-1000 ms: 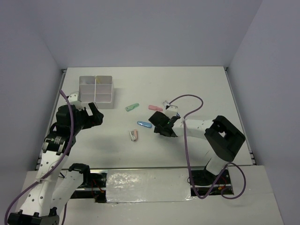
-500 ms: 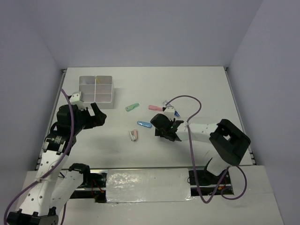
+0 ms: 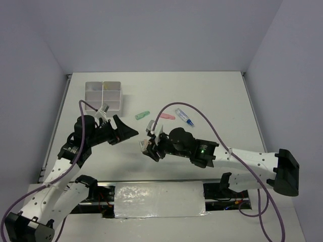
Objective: Sort the stationery into containers
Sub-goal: Pick up the stationery from the center of the board.
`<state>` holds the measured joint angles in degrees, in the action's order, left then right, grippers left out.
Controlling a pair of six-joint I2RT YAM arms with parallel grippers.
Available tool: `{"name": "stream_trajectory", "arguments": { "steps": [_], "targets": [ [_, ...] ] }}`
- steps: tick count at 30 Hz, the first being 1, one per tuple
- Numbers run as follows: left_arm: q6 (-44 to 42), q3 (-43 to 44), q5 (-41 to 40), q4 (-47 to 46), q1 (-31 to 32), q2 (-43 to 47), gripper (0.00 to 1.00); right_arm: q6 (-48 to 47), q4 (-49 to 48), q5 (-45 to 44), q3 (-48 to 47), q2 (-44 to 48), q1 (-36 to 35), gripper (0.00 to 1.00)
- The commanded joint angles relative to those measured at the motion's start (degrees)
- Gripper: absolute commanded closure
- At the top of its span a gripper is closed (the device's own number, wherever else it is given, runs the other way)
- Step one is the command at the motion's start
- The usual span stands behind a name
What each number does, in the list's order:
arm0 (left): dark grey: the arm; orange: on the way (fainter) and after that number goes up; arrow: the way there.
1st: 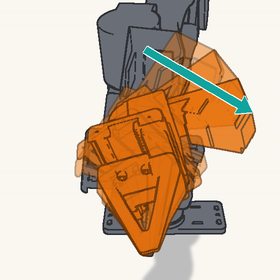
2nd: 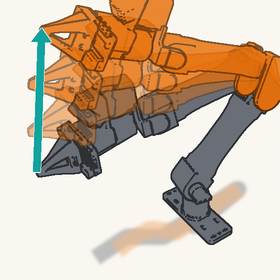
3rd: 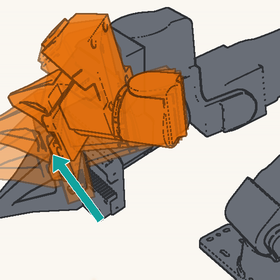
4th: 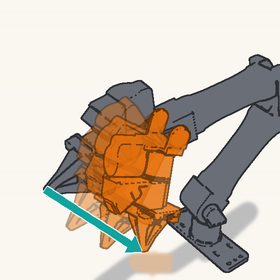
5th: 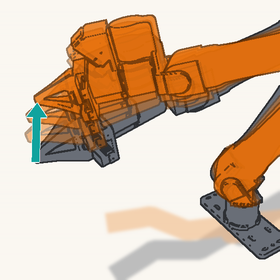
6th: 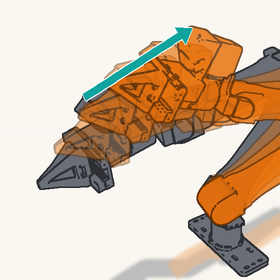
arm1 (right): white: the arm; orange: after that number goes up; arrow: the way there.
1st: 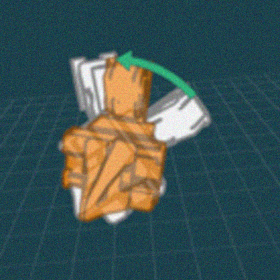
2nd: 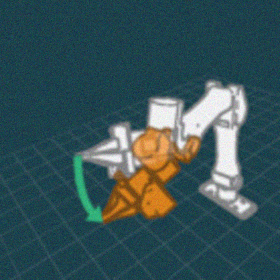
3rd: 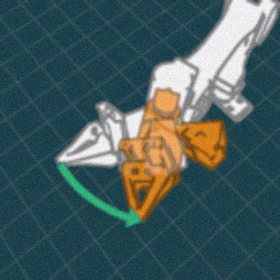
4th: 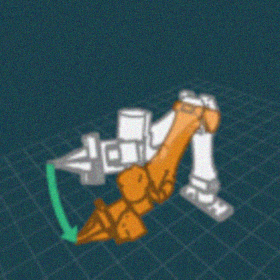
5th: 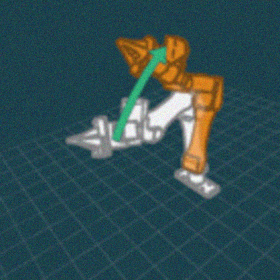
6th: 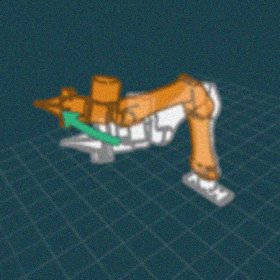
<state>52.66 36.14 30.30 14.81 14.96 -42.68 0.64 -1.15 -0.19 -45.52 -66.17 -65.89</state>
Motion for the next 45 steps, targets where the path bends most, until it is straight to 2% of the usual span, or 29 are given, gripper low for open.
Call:
{"name": "stream_trajectory", "arguments": {
  "steps": [1,2,3,6,9,19,26,34,39,42,45],
  "targets": [
    [5.34,3.41,0.99,-2.60,3.31,2.68,0.09,-8.20,-1.84,4.93,-3.78,2.54,-2.05,0.77],
    [5.52,3.41,0.64,-2.42,3.58,3.38,0.12,-8.46,-1.93,4.50,-4.57,2.63,-3.44,0.77],
    [5.78,3.15,0.63,-2.42,3.84,3.56,0.20,-8.90,-1.93,4.06,-4.93,2.37,-3.89,0.77],
    [5.70,2.44,-0.24,-1.80,5.69,3.92,0.31,-10.22,-2.10,1.68,-6.25,1.49,-5.48,0.77],
    [4.82,1.83,-0.25,-1.19,7.18,3.21,0.35,-11.19,-2.02,0.54,-7.39,0.70,-6.09,0.77],
    [2.80,3.06,-1.21,-0.13,11.49,2.95,0.33,-15.32,-0.26,-3.24,-10.20,-1.94,-6.27,0.77],
    [1.66,3.41,-2.79,1.54,12.55,3.56,0.39,-16.90,0.71,-5.70,-11.26,-3.61,-6.18,0.77],
    [0.95,4.29,-2.88,1.28,12.64,3.83,0.38,-15.85,-0.70,-6.06,-9.33,-3.44,-5.57,0.77],
    [0.51,4.38,-2.36,0.40,12.72,4.00,0.33,-15.67,-1.75,-5.09,-8.89,-3.00,-5.13,0.77],
    [0.33,4.20,-1.92,-0.39,12.90,3.65,0.39,-15.85,-2.54,-4.56,-8.89,-2.74,-5.04,0.77],
    [0.60,3.33,-1.13,-1.97,13.16,2.78,0.53,-16.37,-2.46,-4.12,-9.94,-3.52,-5.22,0.77]
  ]
}}
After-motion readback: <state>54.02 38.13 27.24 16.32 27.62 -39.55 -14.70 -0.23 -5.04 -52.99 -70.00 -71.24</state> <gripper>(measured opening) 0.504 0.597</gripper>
